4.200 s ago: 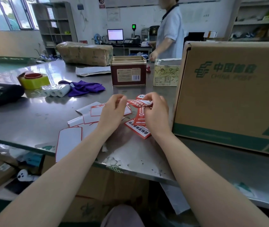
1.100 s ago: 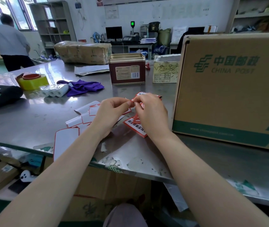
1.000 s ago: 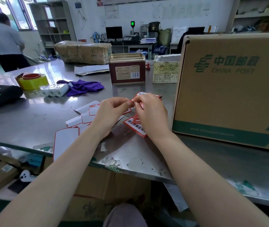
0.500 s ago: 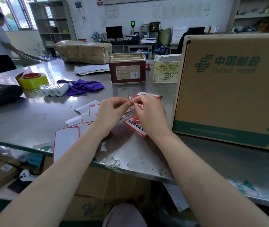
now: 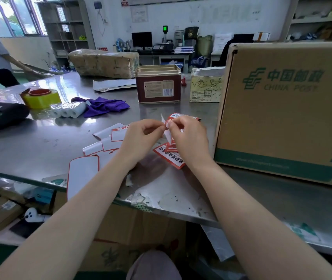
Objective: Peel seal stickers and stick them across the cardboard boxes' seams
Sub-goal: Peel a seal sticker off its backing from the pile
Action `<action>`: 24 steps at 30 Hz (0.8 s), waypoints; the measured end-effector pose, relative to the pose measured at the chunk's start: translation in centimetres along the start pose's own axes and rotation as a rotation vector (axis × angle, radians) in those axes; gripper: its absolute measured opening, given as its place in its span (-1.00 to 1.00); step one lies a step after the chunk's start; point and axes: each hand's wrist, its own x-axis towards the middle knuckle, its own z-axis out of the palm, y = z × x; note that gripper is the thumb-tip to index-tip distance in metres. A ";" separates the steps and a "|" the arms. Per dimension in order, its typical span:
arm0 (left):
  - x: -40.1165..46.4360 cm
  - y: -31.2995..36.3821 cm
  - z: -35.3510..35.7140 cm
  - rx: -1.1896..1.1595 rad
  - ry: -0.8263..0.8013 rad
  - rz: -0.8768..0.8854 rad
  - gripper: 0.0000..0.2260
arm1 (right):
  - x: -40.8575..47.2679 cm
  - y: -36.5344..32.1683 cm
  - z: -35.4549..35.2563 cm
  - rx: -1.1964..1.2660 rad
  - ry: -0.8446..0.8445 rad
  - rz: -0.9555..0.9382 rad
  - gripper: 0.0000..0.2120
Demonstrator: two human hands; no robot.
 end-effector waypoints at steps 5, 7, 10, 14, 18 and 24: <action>0.0 0.3 -0.5 -0.056 0.086 -0.067 -0.84 | 0.1 0.0 -0.3 -0.028 0.021 0.069 -0.78; 0.3 0.1 -0.7 -0.062 0.127 -0.095 -0.84 | 0.0 0.0 -0.4 -0.003 0.031 0.087 -0.80; 0.7 -0.2 -1.1 -0.102 0.227 -0.166 -0.89 | 0.0 -0.1 -0.4 0.029 0.032 0.131 -0.83; 0.8 -0.5 -1.4 -0.045 0.356 -0.191 -0.92 | 0.0 0.0 -0.3 0.025 0.039 0.175 -0.79; 1.0 -1.1 -1.9 -0.016 0.497 -0.210 -0.91 | 0.2 0.5 -0.4 0.021 0.065 0.226 -0.75; 1.6 -1.4 -2.8 -0.062 0.712 -0.293 -0.84 | 0.3 0.5 -0.6 0.017 0.110 0.255 -0.75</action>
